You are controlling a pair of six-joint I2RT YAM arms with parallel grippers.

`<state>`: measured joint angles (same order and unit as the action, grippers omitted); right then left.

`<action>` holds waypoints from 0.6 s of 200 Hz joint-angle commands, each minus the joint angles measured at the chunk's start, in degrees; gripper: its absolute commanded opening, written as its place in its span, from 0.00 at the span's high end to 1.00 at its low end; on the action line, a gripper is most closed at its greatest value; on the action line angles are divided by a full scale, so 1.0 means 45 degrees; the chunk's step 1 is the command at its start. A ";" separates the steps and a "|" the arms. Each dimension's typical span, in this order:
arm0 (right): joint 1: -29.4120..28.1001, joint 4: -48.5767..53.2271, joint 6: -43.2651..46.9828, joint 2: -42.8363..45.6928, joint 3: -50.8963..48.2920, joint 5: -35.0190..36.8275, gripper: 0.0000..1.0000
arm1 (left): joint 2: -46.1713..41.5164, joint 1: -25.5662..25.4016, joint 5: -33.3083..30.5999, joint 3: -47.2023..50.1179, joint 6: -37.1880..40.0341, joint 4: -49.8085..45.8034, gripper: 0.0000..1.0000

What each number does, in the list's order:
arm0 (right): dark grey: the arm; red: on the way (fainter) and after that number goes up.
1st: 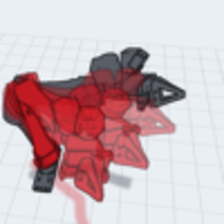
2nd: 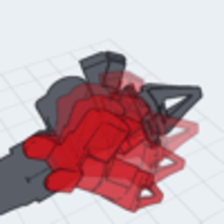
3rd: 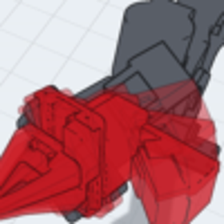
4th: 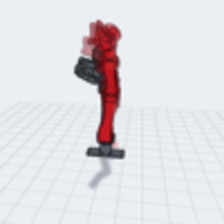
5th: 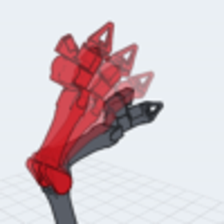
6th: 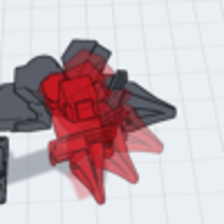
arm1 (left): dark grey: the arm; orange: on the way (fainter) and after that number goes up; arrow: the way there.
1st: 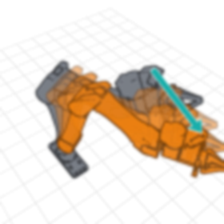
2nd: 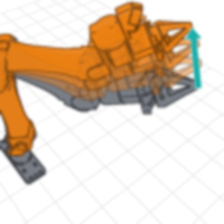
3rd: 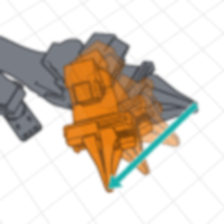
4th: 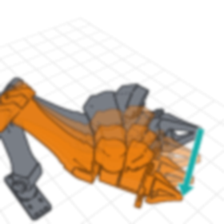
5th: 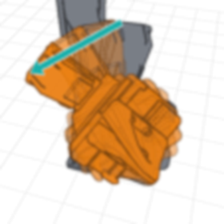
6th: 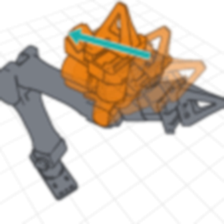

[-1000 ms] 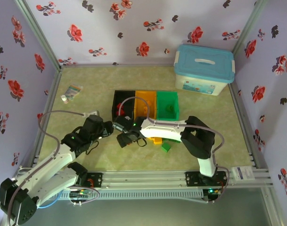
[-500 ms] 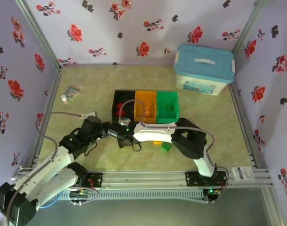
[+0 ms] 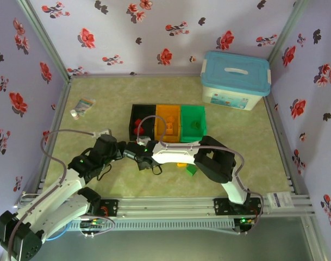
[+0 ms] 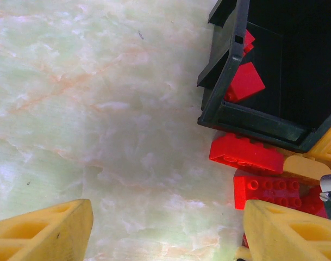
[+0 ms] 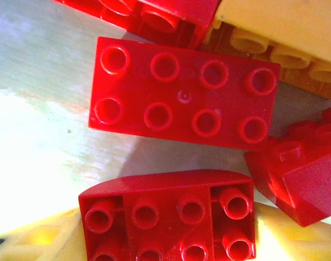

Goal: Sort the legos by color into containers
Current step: Pick up the lego from the bottom-center of the table, then place the lego in the container.

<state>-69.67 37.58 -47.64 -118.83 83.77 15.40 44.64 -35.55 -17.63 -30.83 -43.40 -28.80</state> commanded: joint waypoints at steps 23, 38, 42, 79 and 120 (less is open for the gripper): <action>-0.0241 0.0923 0.0399 0.0664 0.0355 0.0753 0.46 | -0.0157 0.0069 -0.0196 -0.0001 -0.0037 -0.0007 0.27; -0.0222 0.1233 0.0936 0.1046 0.0846 0.1276 0.46 | -0.0332 0.0068 -0.0199 0.0021 0.0024 0.0104 0.27; -0.0189 0.1335 0.1089 0.1130 0.1022 0.1410 0.46 | -0.0400 0.0068 -0.0184 0.0021 0.0036 0.0138 0.27; 0.0756 0.1586 0.2644 0.1367 0.2690 0.1390 0.48 | -0.1450 0.0078 -0.0201 0.0176 -0.0050 -0.0183 0.28; 0.2250 0.2037 0.4285 0.0001 0.5599 0.0270 0.48 | -0.2382 0.0068 -0.0173 0.0330 -0.0336 -0.0801 0.28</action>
<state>-63.00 43.72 -34.50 -115.33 101.97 18.92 35.73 -35.55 -17.61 -30.52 -43.44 -29.45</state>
